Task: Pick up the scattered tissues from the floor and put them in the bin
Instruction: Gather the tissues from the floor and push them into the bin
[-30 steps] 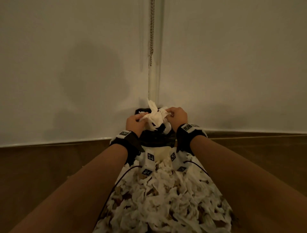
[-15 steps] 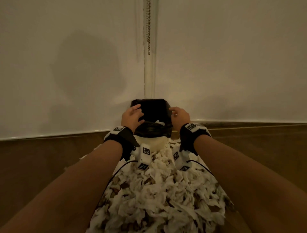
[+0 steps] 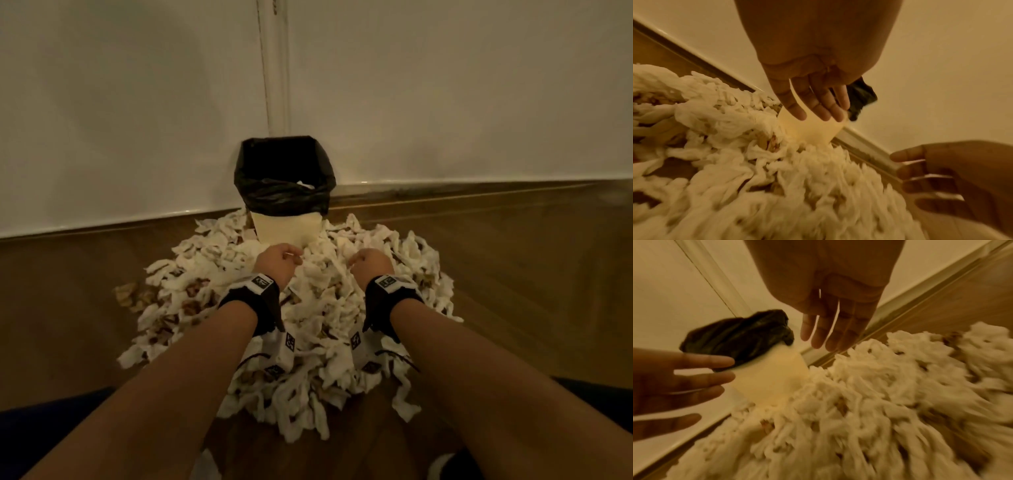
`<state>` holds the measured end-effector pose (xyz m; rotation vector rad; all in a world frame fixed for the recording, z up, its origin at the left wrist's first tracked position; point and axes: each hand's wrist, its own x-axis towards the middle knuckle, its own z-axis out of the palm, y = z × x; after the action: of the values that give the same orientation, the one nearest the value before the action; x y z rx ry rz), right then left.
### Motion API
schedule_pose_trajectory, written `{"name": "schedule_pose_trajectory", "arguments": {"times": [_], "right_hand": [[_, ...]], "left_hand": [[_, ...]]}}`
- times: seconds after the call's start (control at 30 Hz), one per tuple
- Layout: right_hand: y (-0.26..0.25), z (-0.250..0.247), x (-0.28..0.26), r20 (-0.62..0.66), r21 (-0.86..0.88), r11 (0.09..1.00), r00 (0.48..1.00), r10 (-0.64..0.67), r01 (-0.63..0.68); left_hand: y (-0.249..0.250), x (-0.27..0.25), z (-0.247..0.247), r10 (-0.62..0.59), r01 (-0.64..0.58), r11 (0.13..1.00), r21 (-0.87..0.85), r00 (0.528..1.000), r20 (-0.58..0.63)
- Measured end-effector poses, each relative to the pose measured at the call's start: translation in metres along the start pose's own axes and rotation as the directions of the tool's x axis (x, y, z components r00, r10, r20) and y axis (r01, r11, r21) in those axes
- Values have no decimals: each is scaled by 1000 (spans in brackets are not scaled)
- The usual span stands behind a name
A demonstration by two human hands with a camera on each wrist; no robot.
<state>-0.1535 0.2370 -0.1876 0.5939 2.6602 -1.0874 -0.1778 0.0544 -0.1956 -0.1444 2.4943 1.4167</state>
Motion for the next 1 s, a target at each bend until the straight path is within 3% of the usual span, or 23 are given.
{"name": "schedule_pose_trajectory", "arguments": {"times": [0.1,0.17,0.3,0.43,0.6,0.7,0.83,1.0], "right_hand": [[28,18,-10,123,-68,996,990,65,-57],[43,32,-16,235,-122,990,967,94,-67],[59,58,-29,388,-250,968,919,76,26],[66,76,-38,367,-520,838,929,45,164],[74,87,-42,357,-596,797,922,152,99],[77,89,-43,375,-654,744,912,166,134],[78,90,-39,395,-559,826,898,193,68],[75,78,-37,308,-481,877,937,165,4]], "left_hand": [[-25,-7,22,21,-85,922,377,985,172],[-42,-10,31,-13,-143,846,513,957,289],[-72,-21,39,-54,-160,715,680,958,282],[-80,-28,41,-36,-182,694,696,957,286],[-79,-32,46,-84,-164,736,657,941,328],[-78,-34,51,-137,-194,683,704,913,385],[-78,-30,54,-161,-251,630,735,883,440],[-78,-29,53,-101,-214,675,707,921,375]]}}
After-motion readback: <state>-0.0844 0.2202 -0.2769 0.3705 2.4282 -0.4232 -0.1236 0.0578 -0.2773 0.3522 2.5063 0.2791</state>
